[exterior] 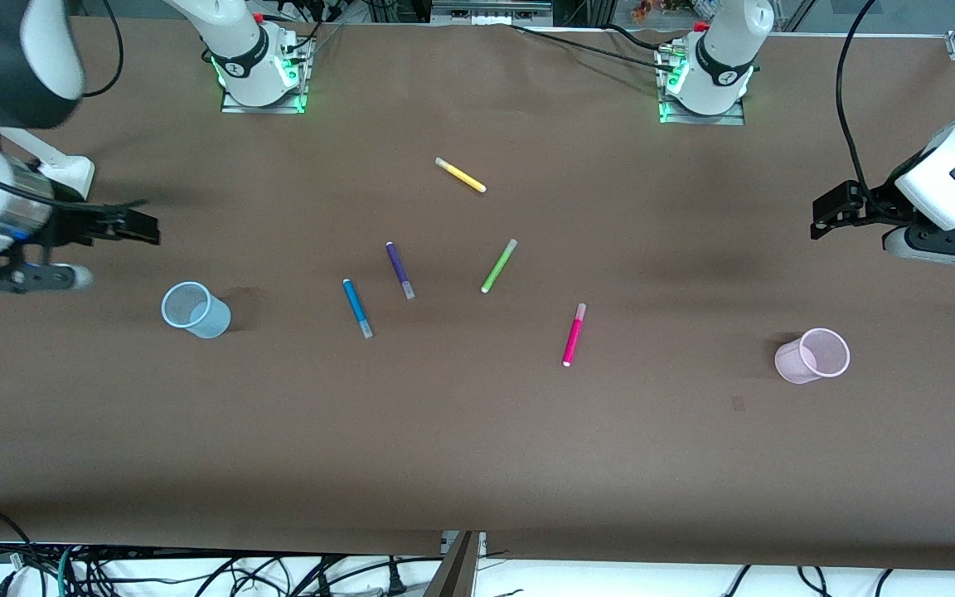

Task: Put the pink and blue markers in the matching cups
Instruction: 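Move the right gripper to the blue marker while the left gripper reaches the pink marker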

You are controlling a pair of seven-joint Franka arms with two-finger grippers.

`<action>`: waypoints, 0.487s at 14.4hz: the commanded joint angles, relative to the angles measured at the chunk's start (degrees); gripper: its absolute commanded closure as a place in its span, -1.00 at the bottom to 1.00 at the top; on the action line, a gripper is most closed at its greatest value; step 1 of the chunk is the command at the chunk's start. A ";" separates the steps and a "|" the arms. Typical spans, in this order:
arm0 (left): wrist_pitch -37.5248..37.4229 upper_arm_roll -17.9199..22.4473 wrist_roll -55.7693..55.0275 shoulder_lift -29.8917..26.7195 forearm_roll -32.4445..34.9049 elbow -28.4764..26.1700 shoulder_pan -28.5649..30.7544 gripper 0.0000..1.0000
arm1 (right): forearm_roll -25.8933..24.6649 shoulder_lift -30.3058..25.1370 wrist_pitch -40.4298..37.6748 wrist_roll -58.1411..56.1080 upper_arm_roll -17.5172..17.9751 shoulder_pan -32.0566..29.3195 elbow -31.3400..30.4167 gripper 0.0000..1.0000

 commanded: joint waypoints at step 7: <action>8.79 -2.62 0.08 4.95 -2.85 -1.33 -1.09 -1.00 | 0.60 12.97 14.45 -0.18 -0.21 8.26 0.46 -1.00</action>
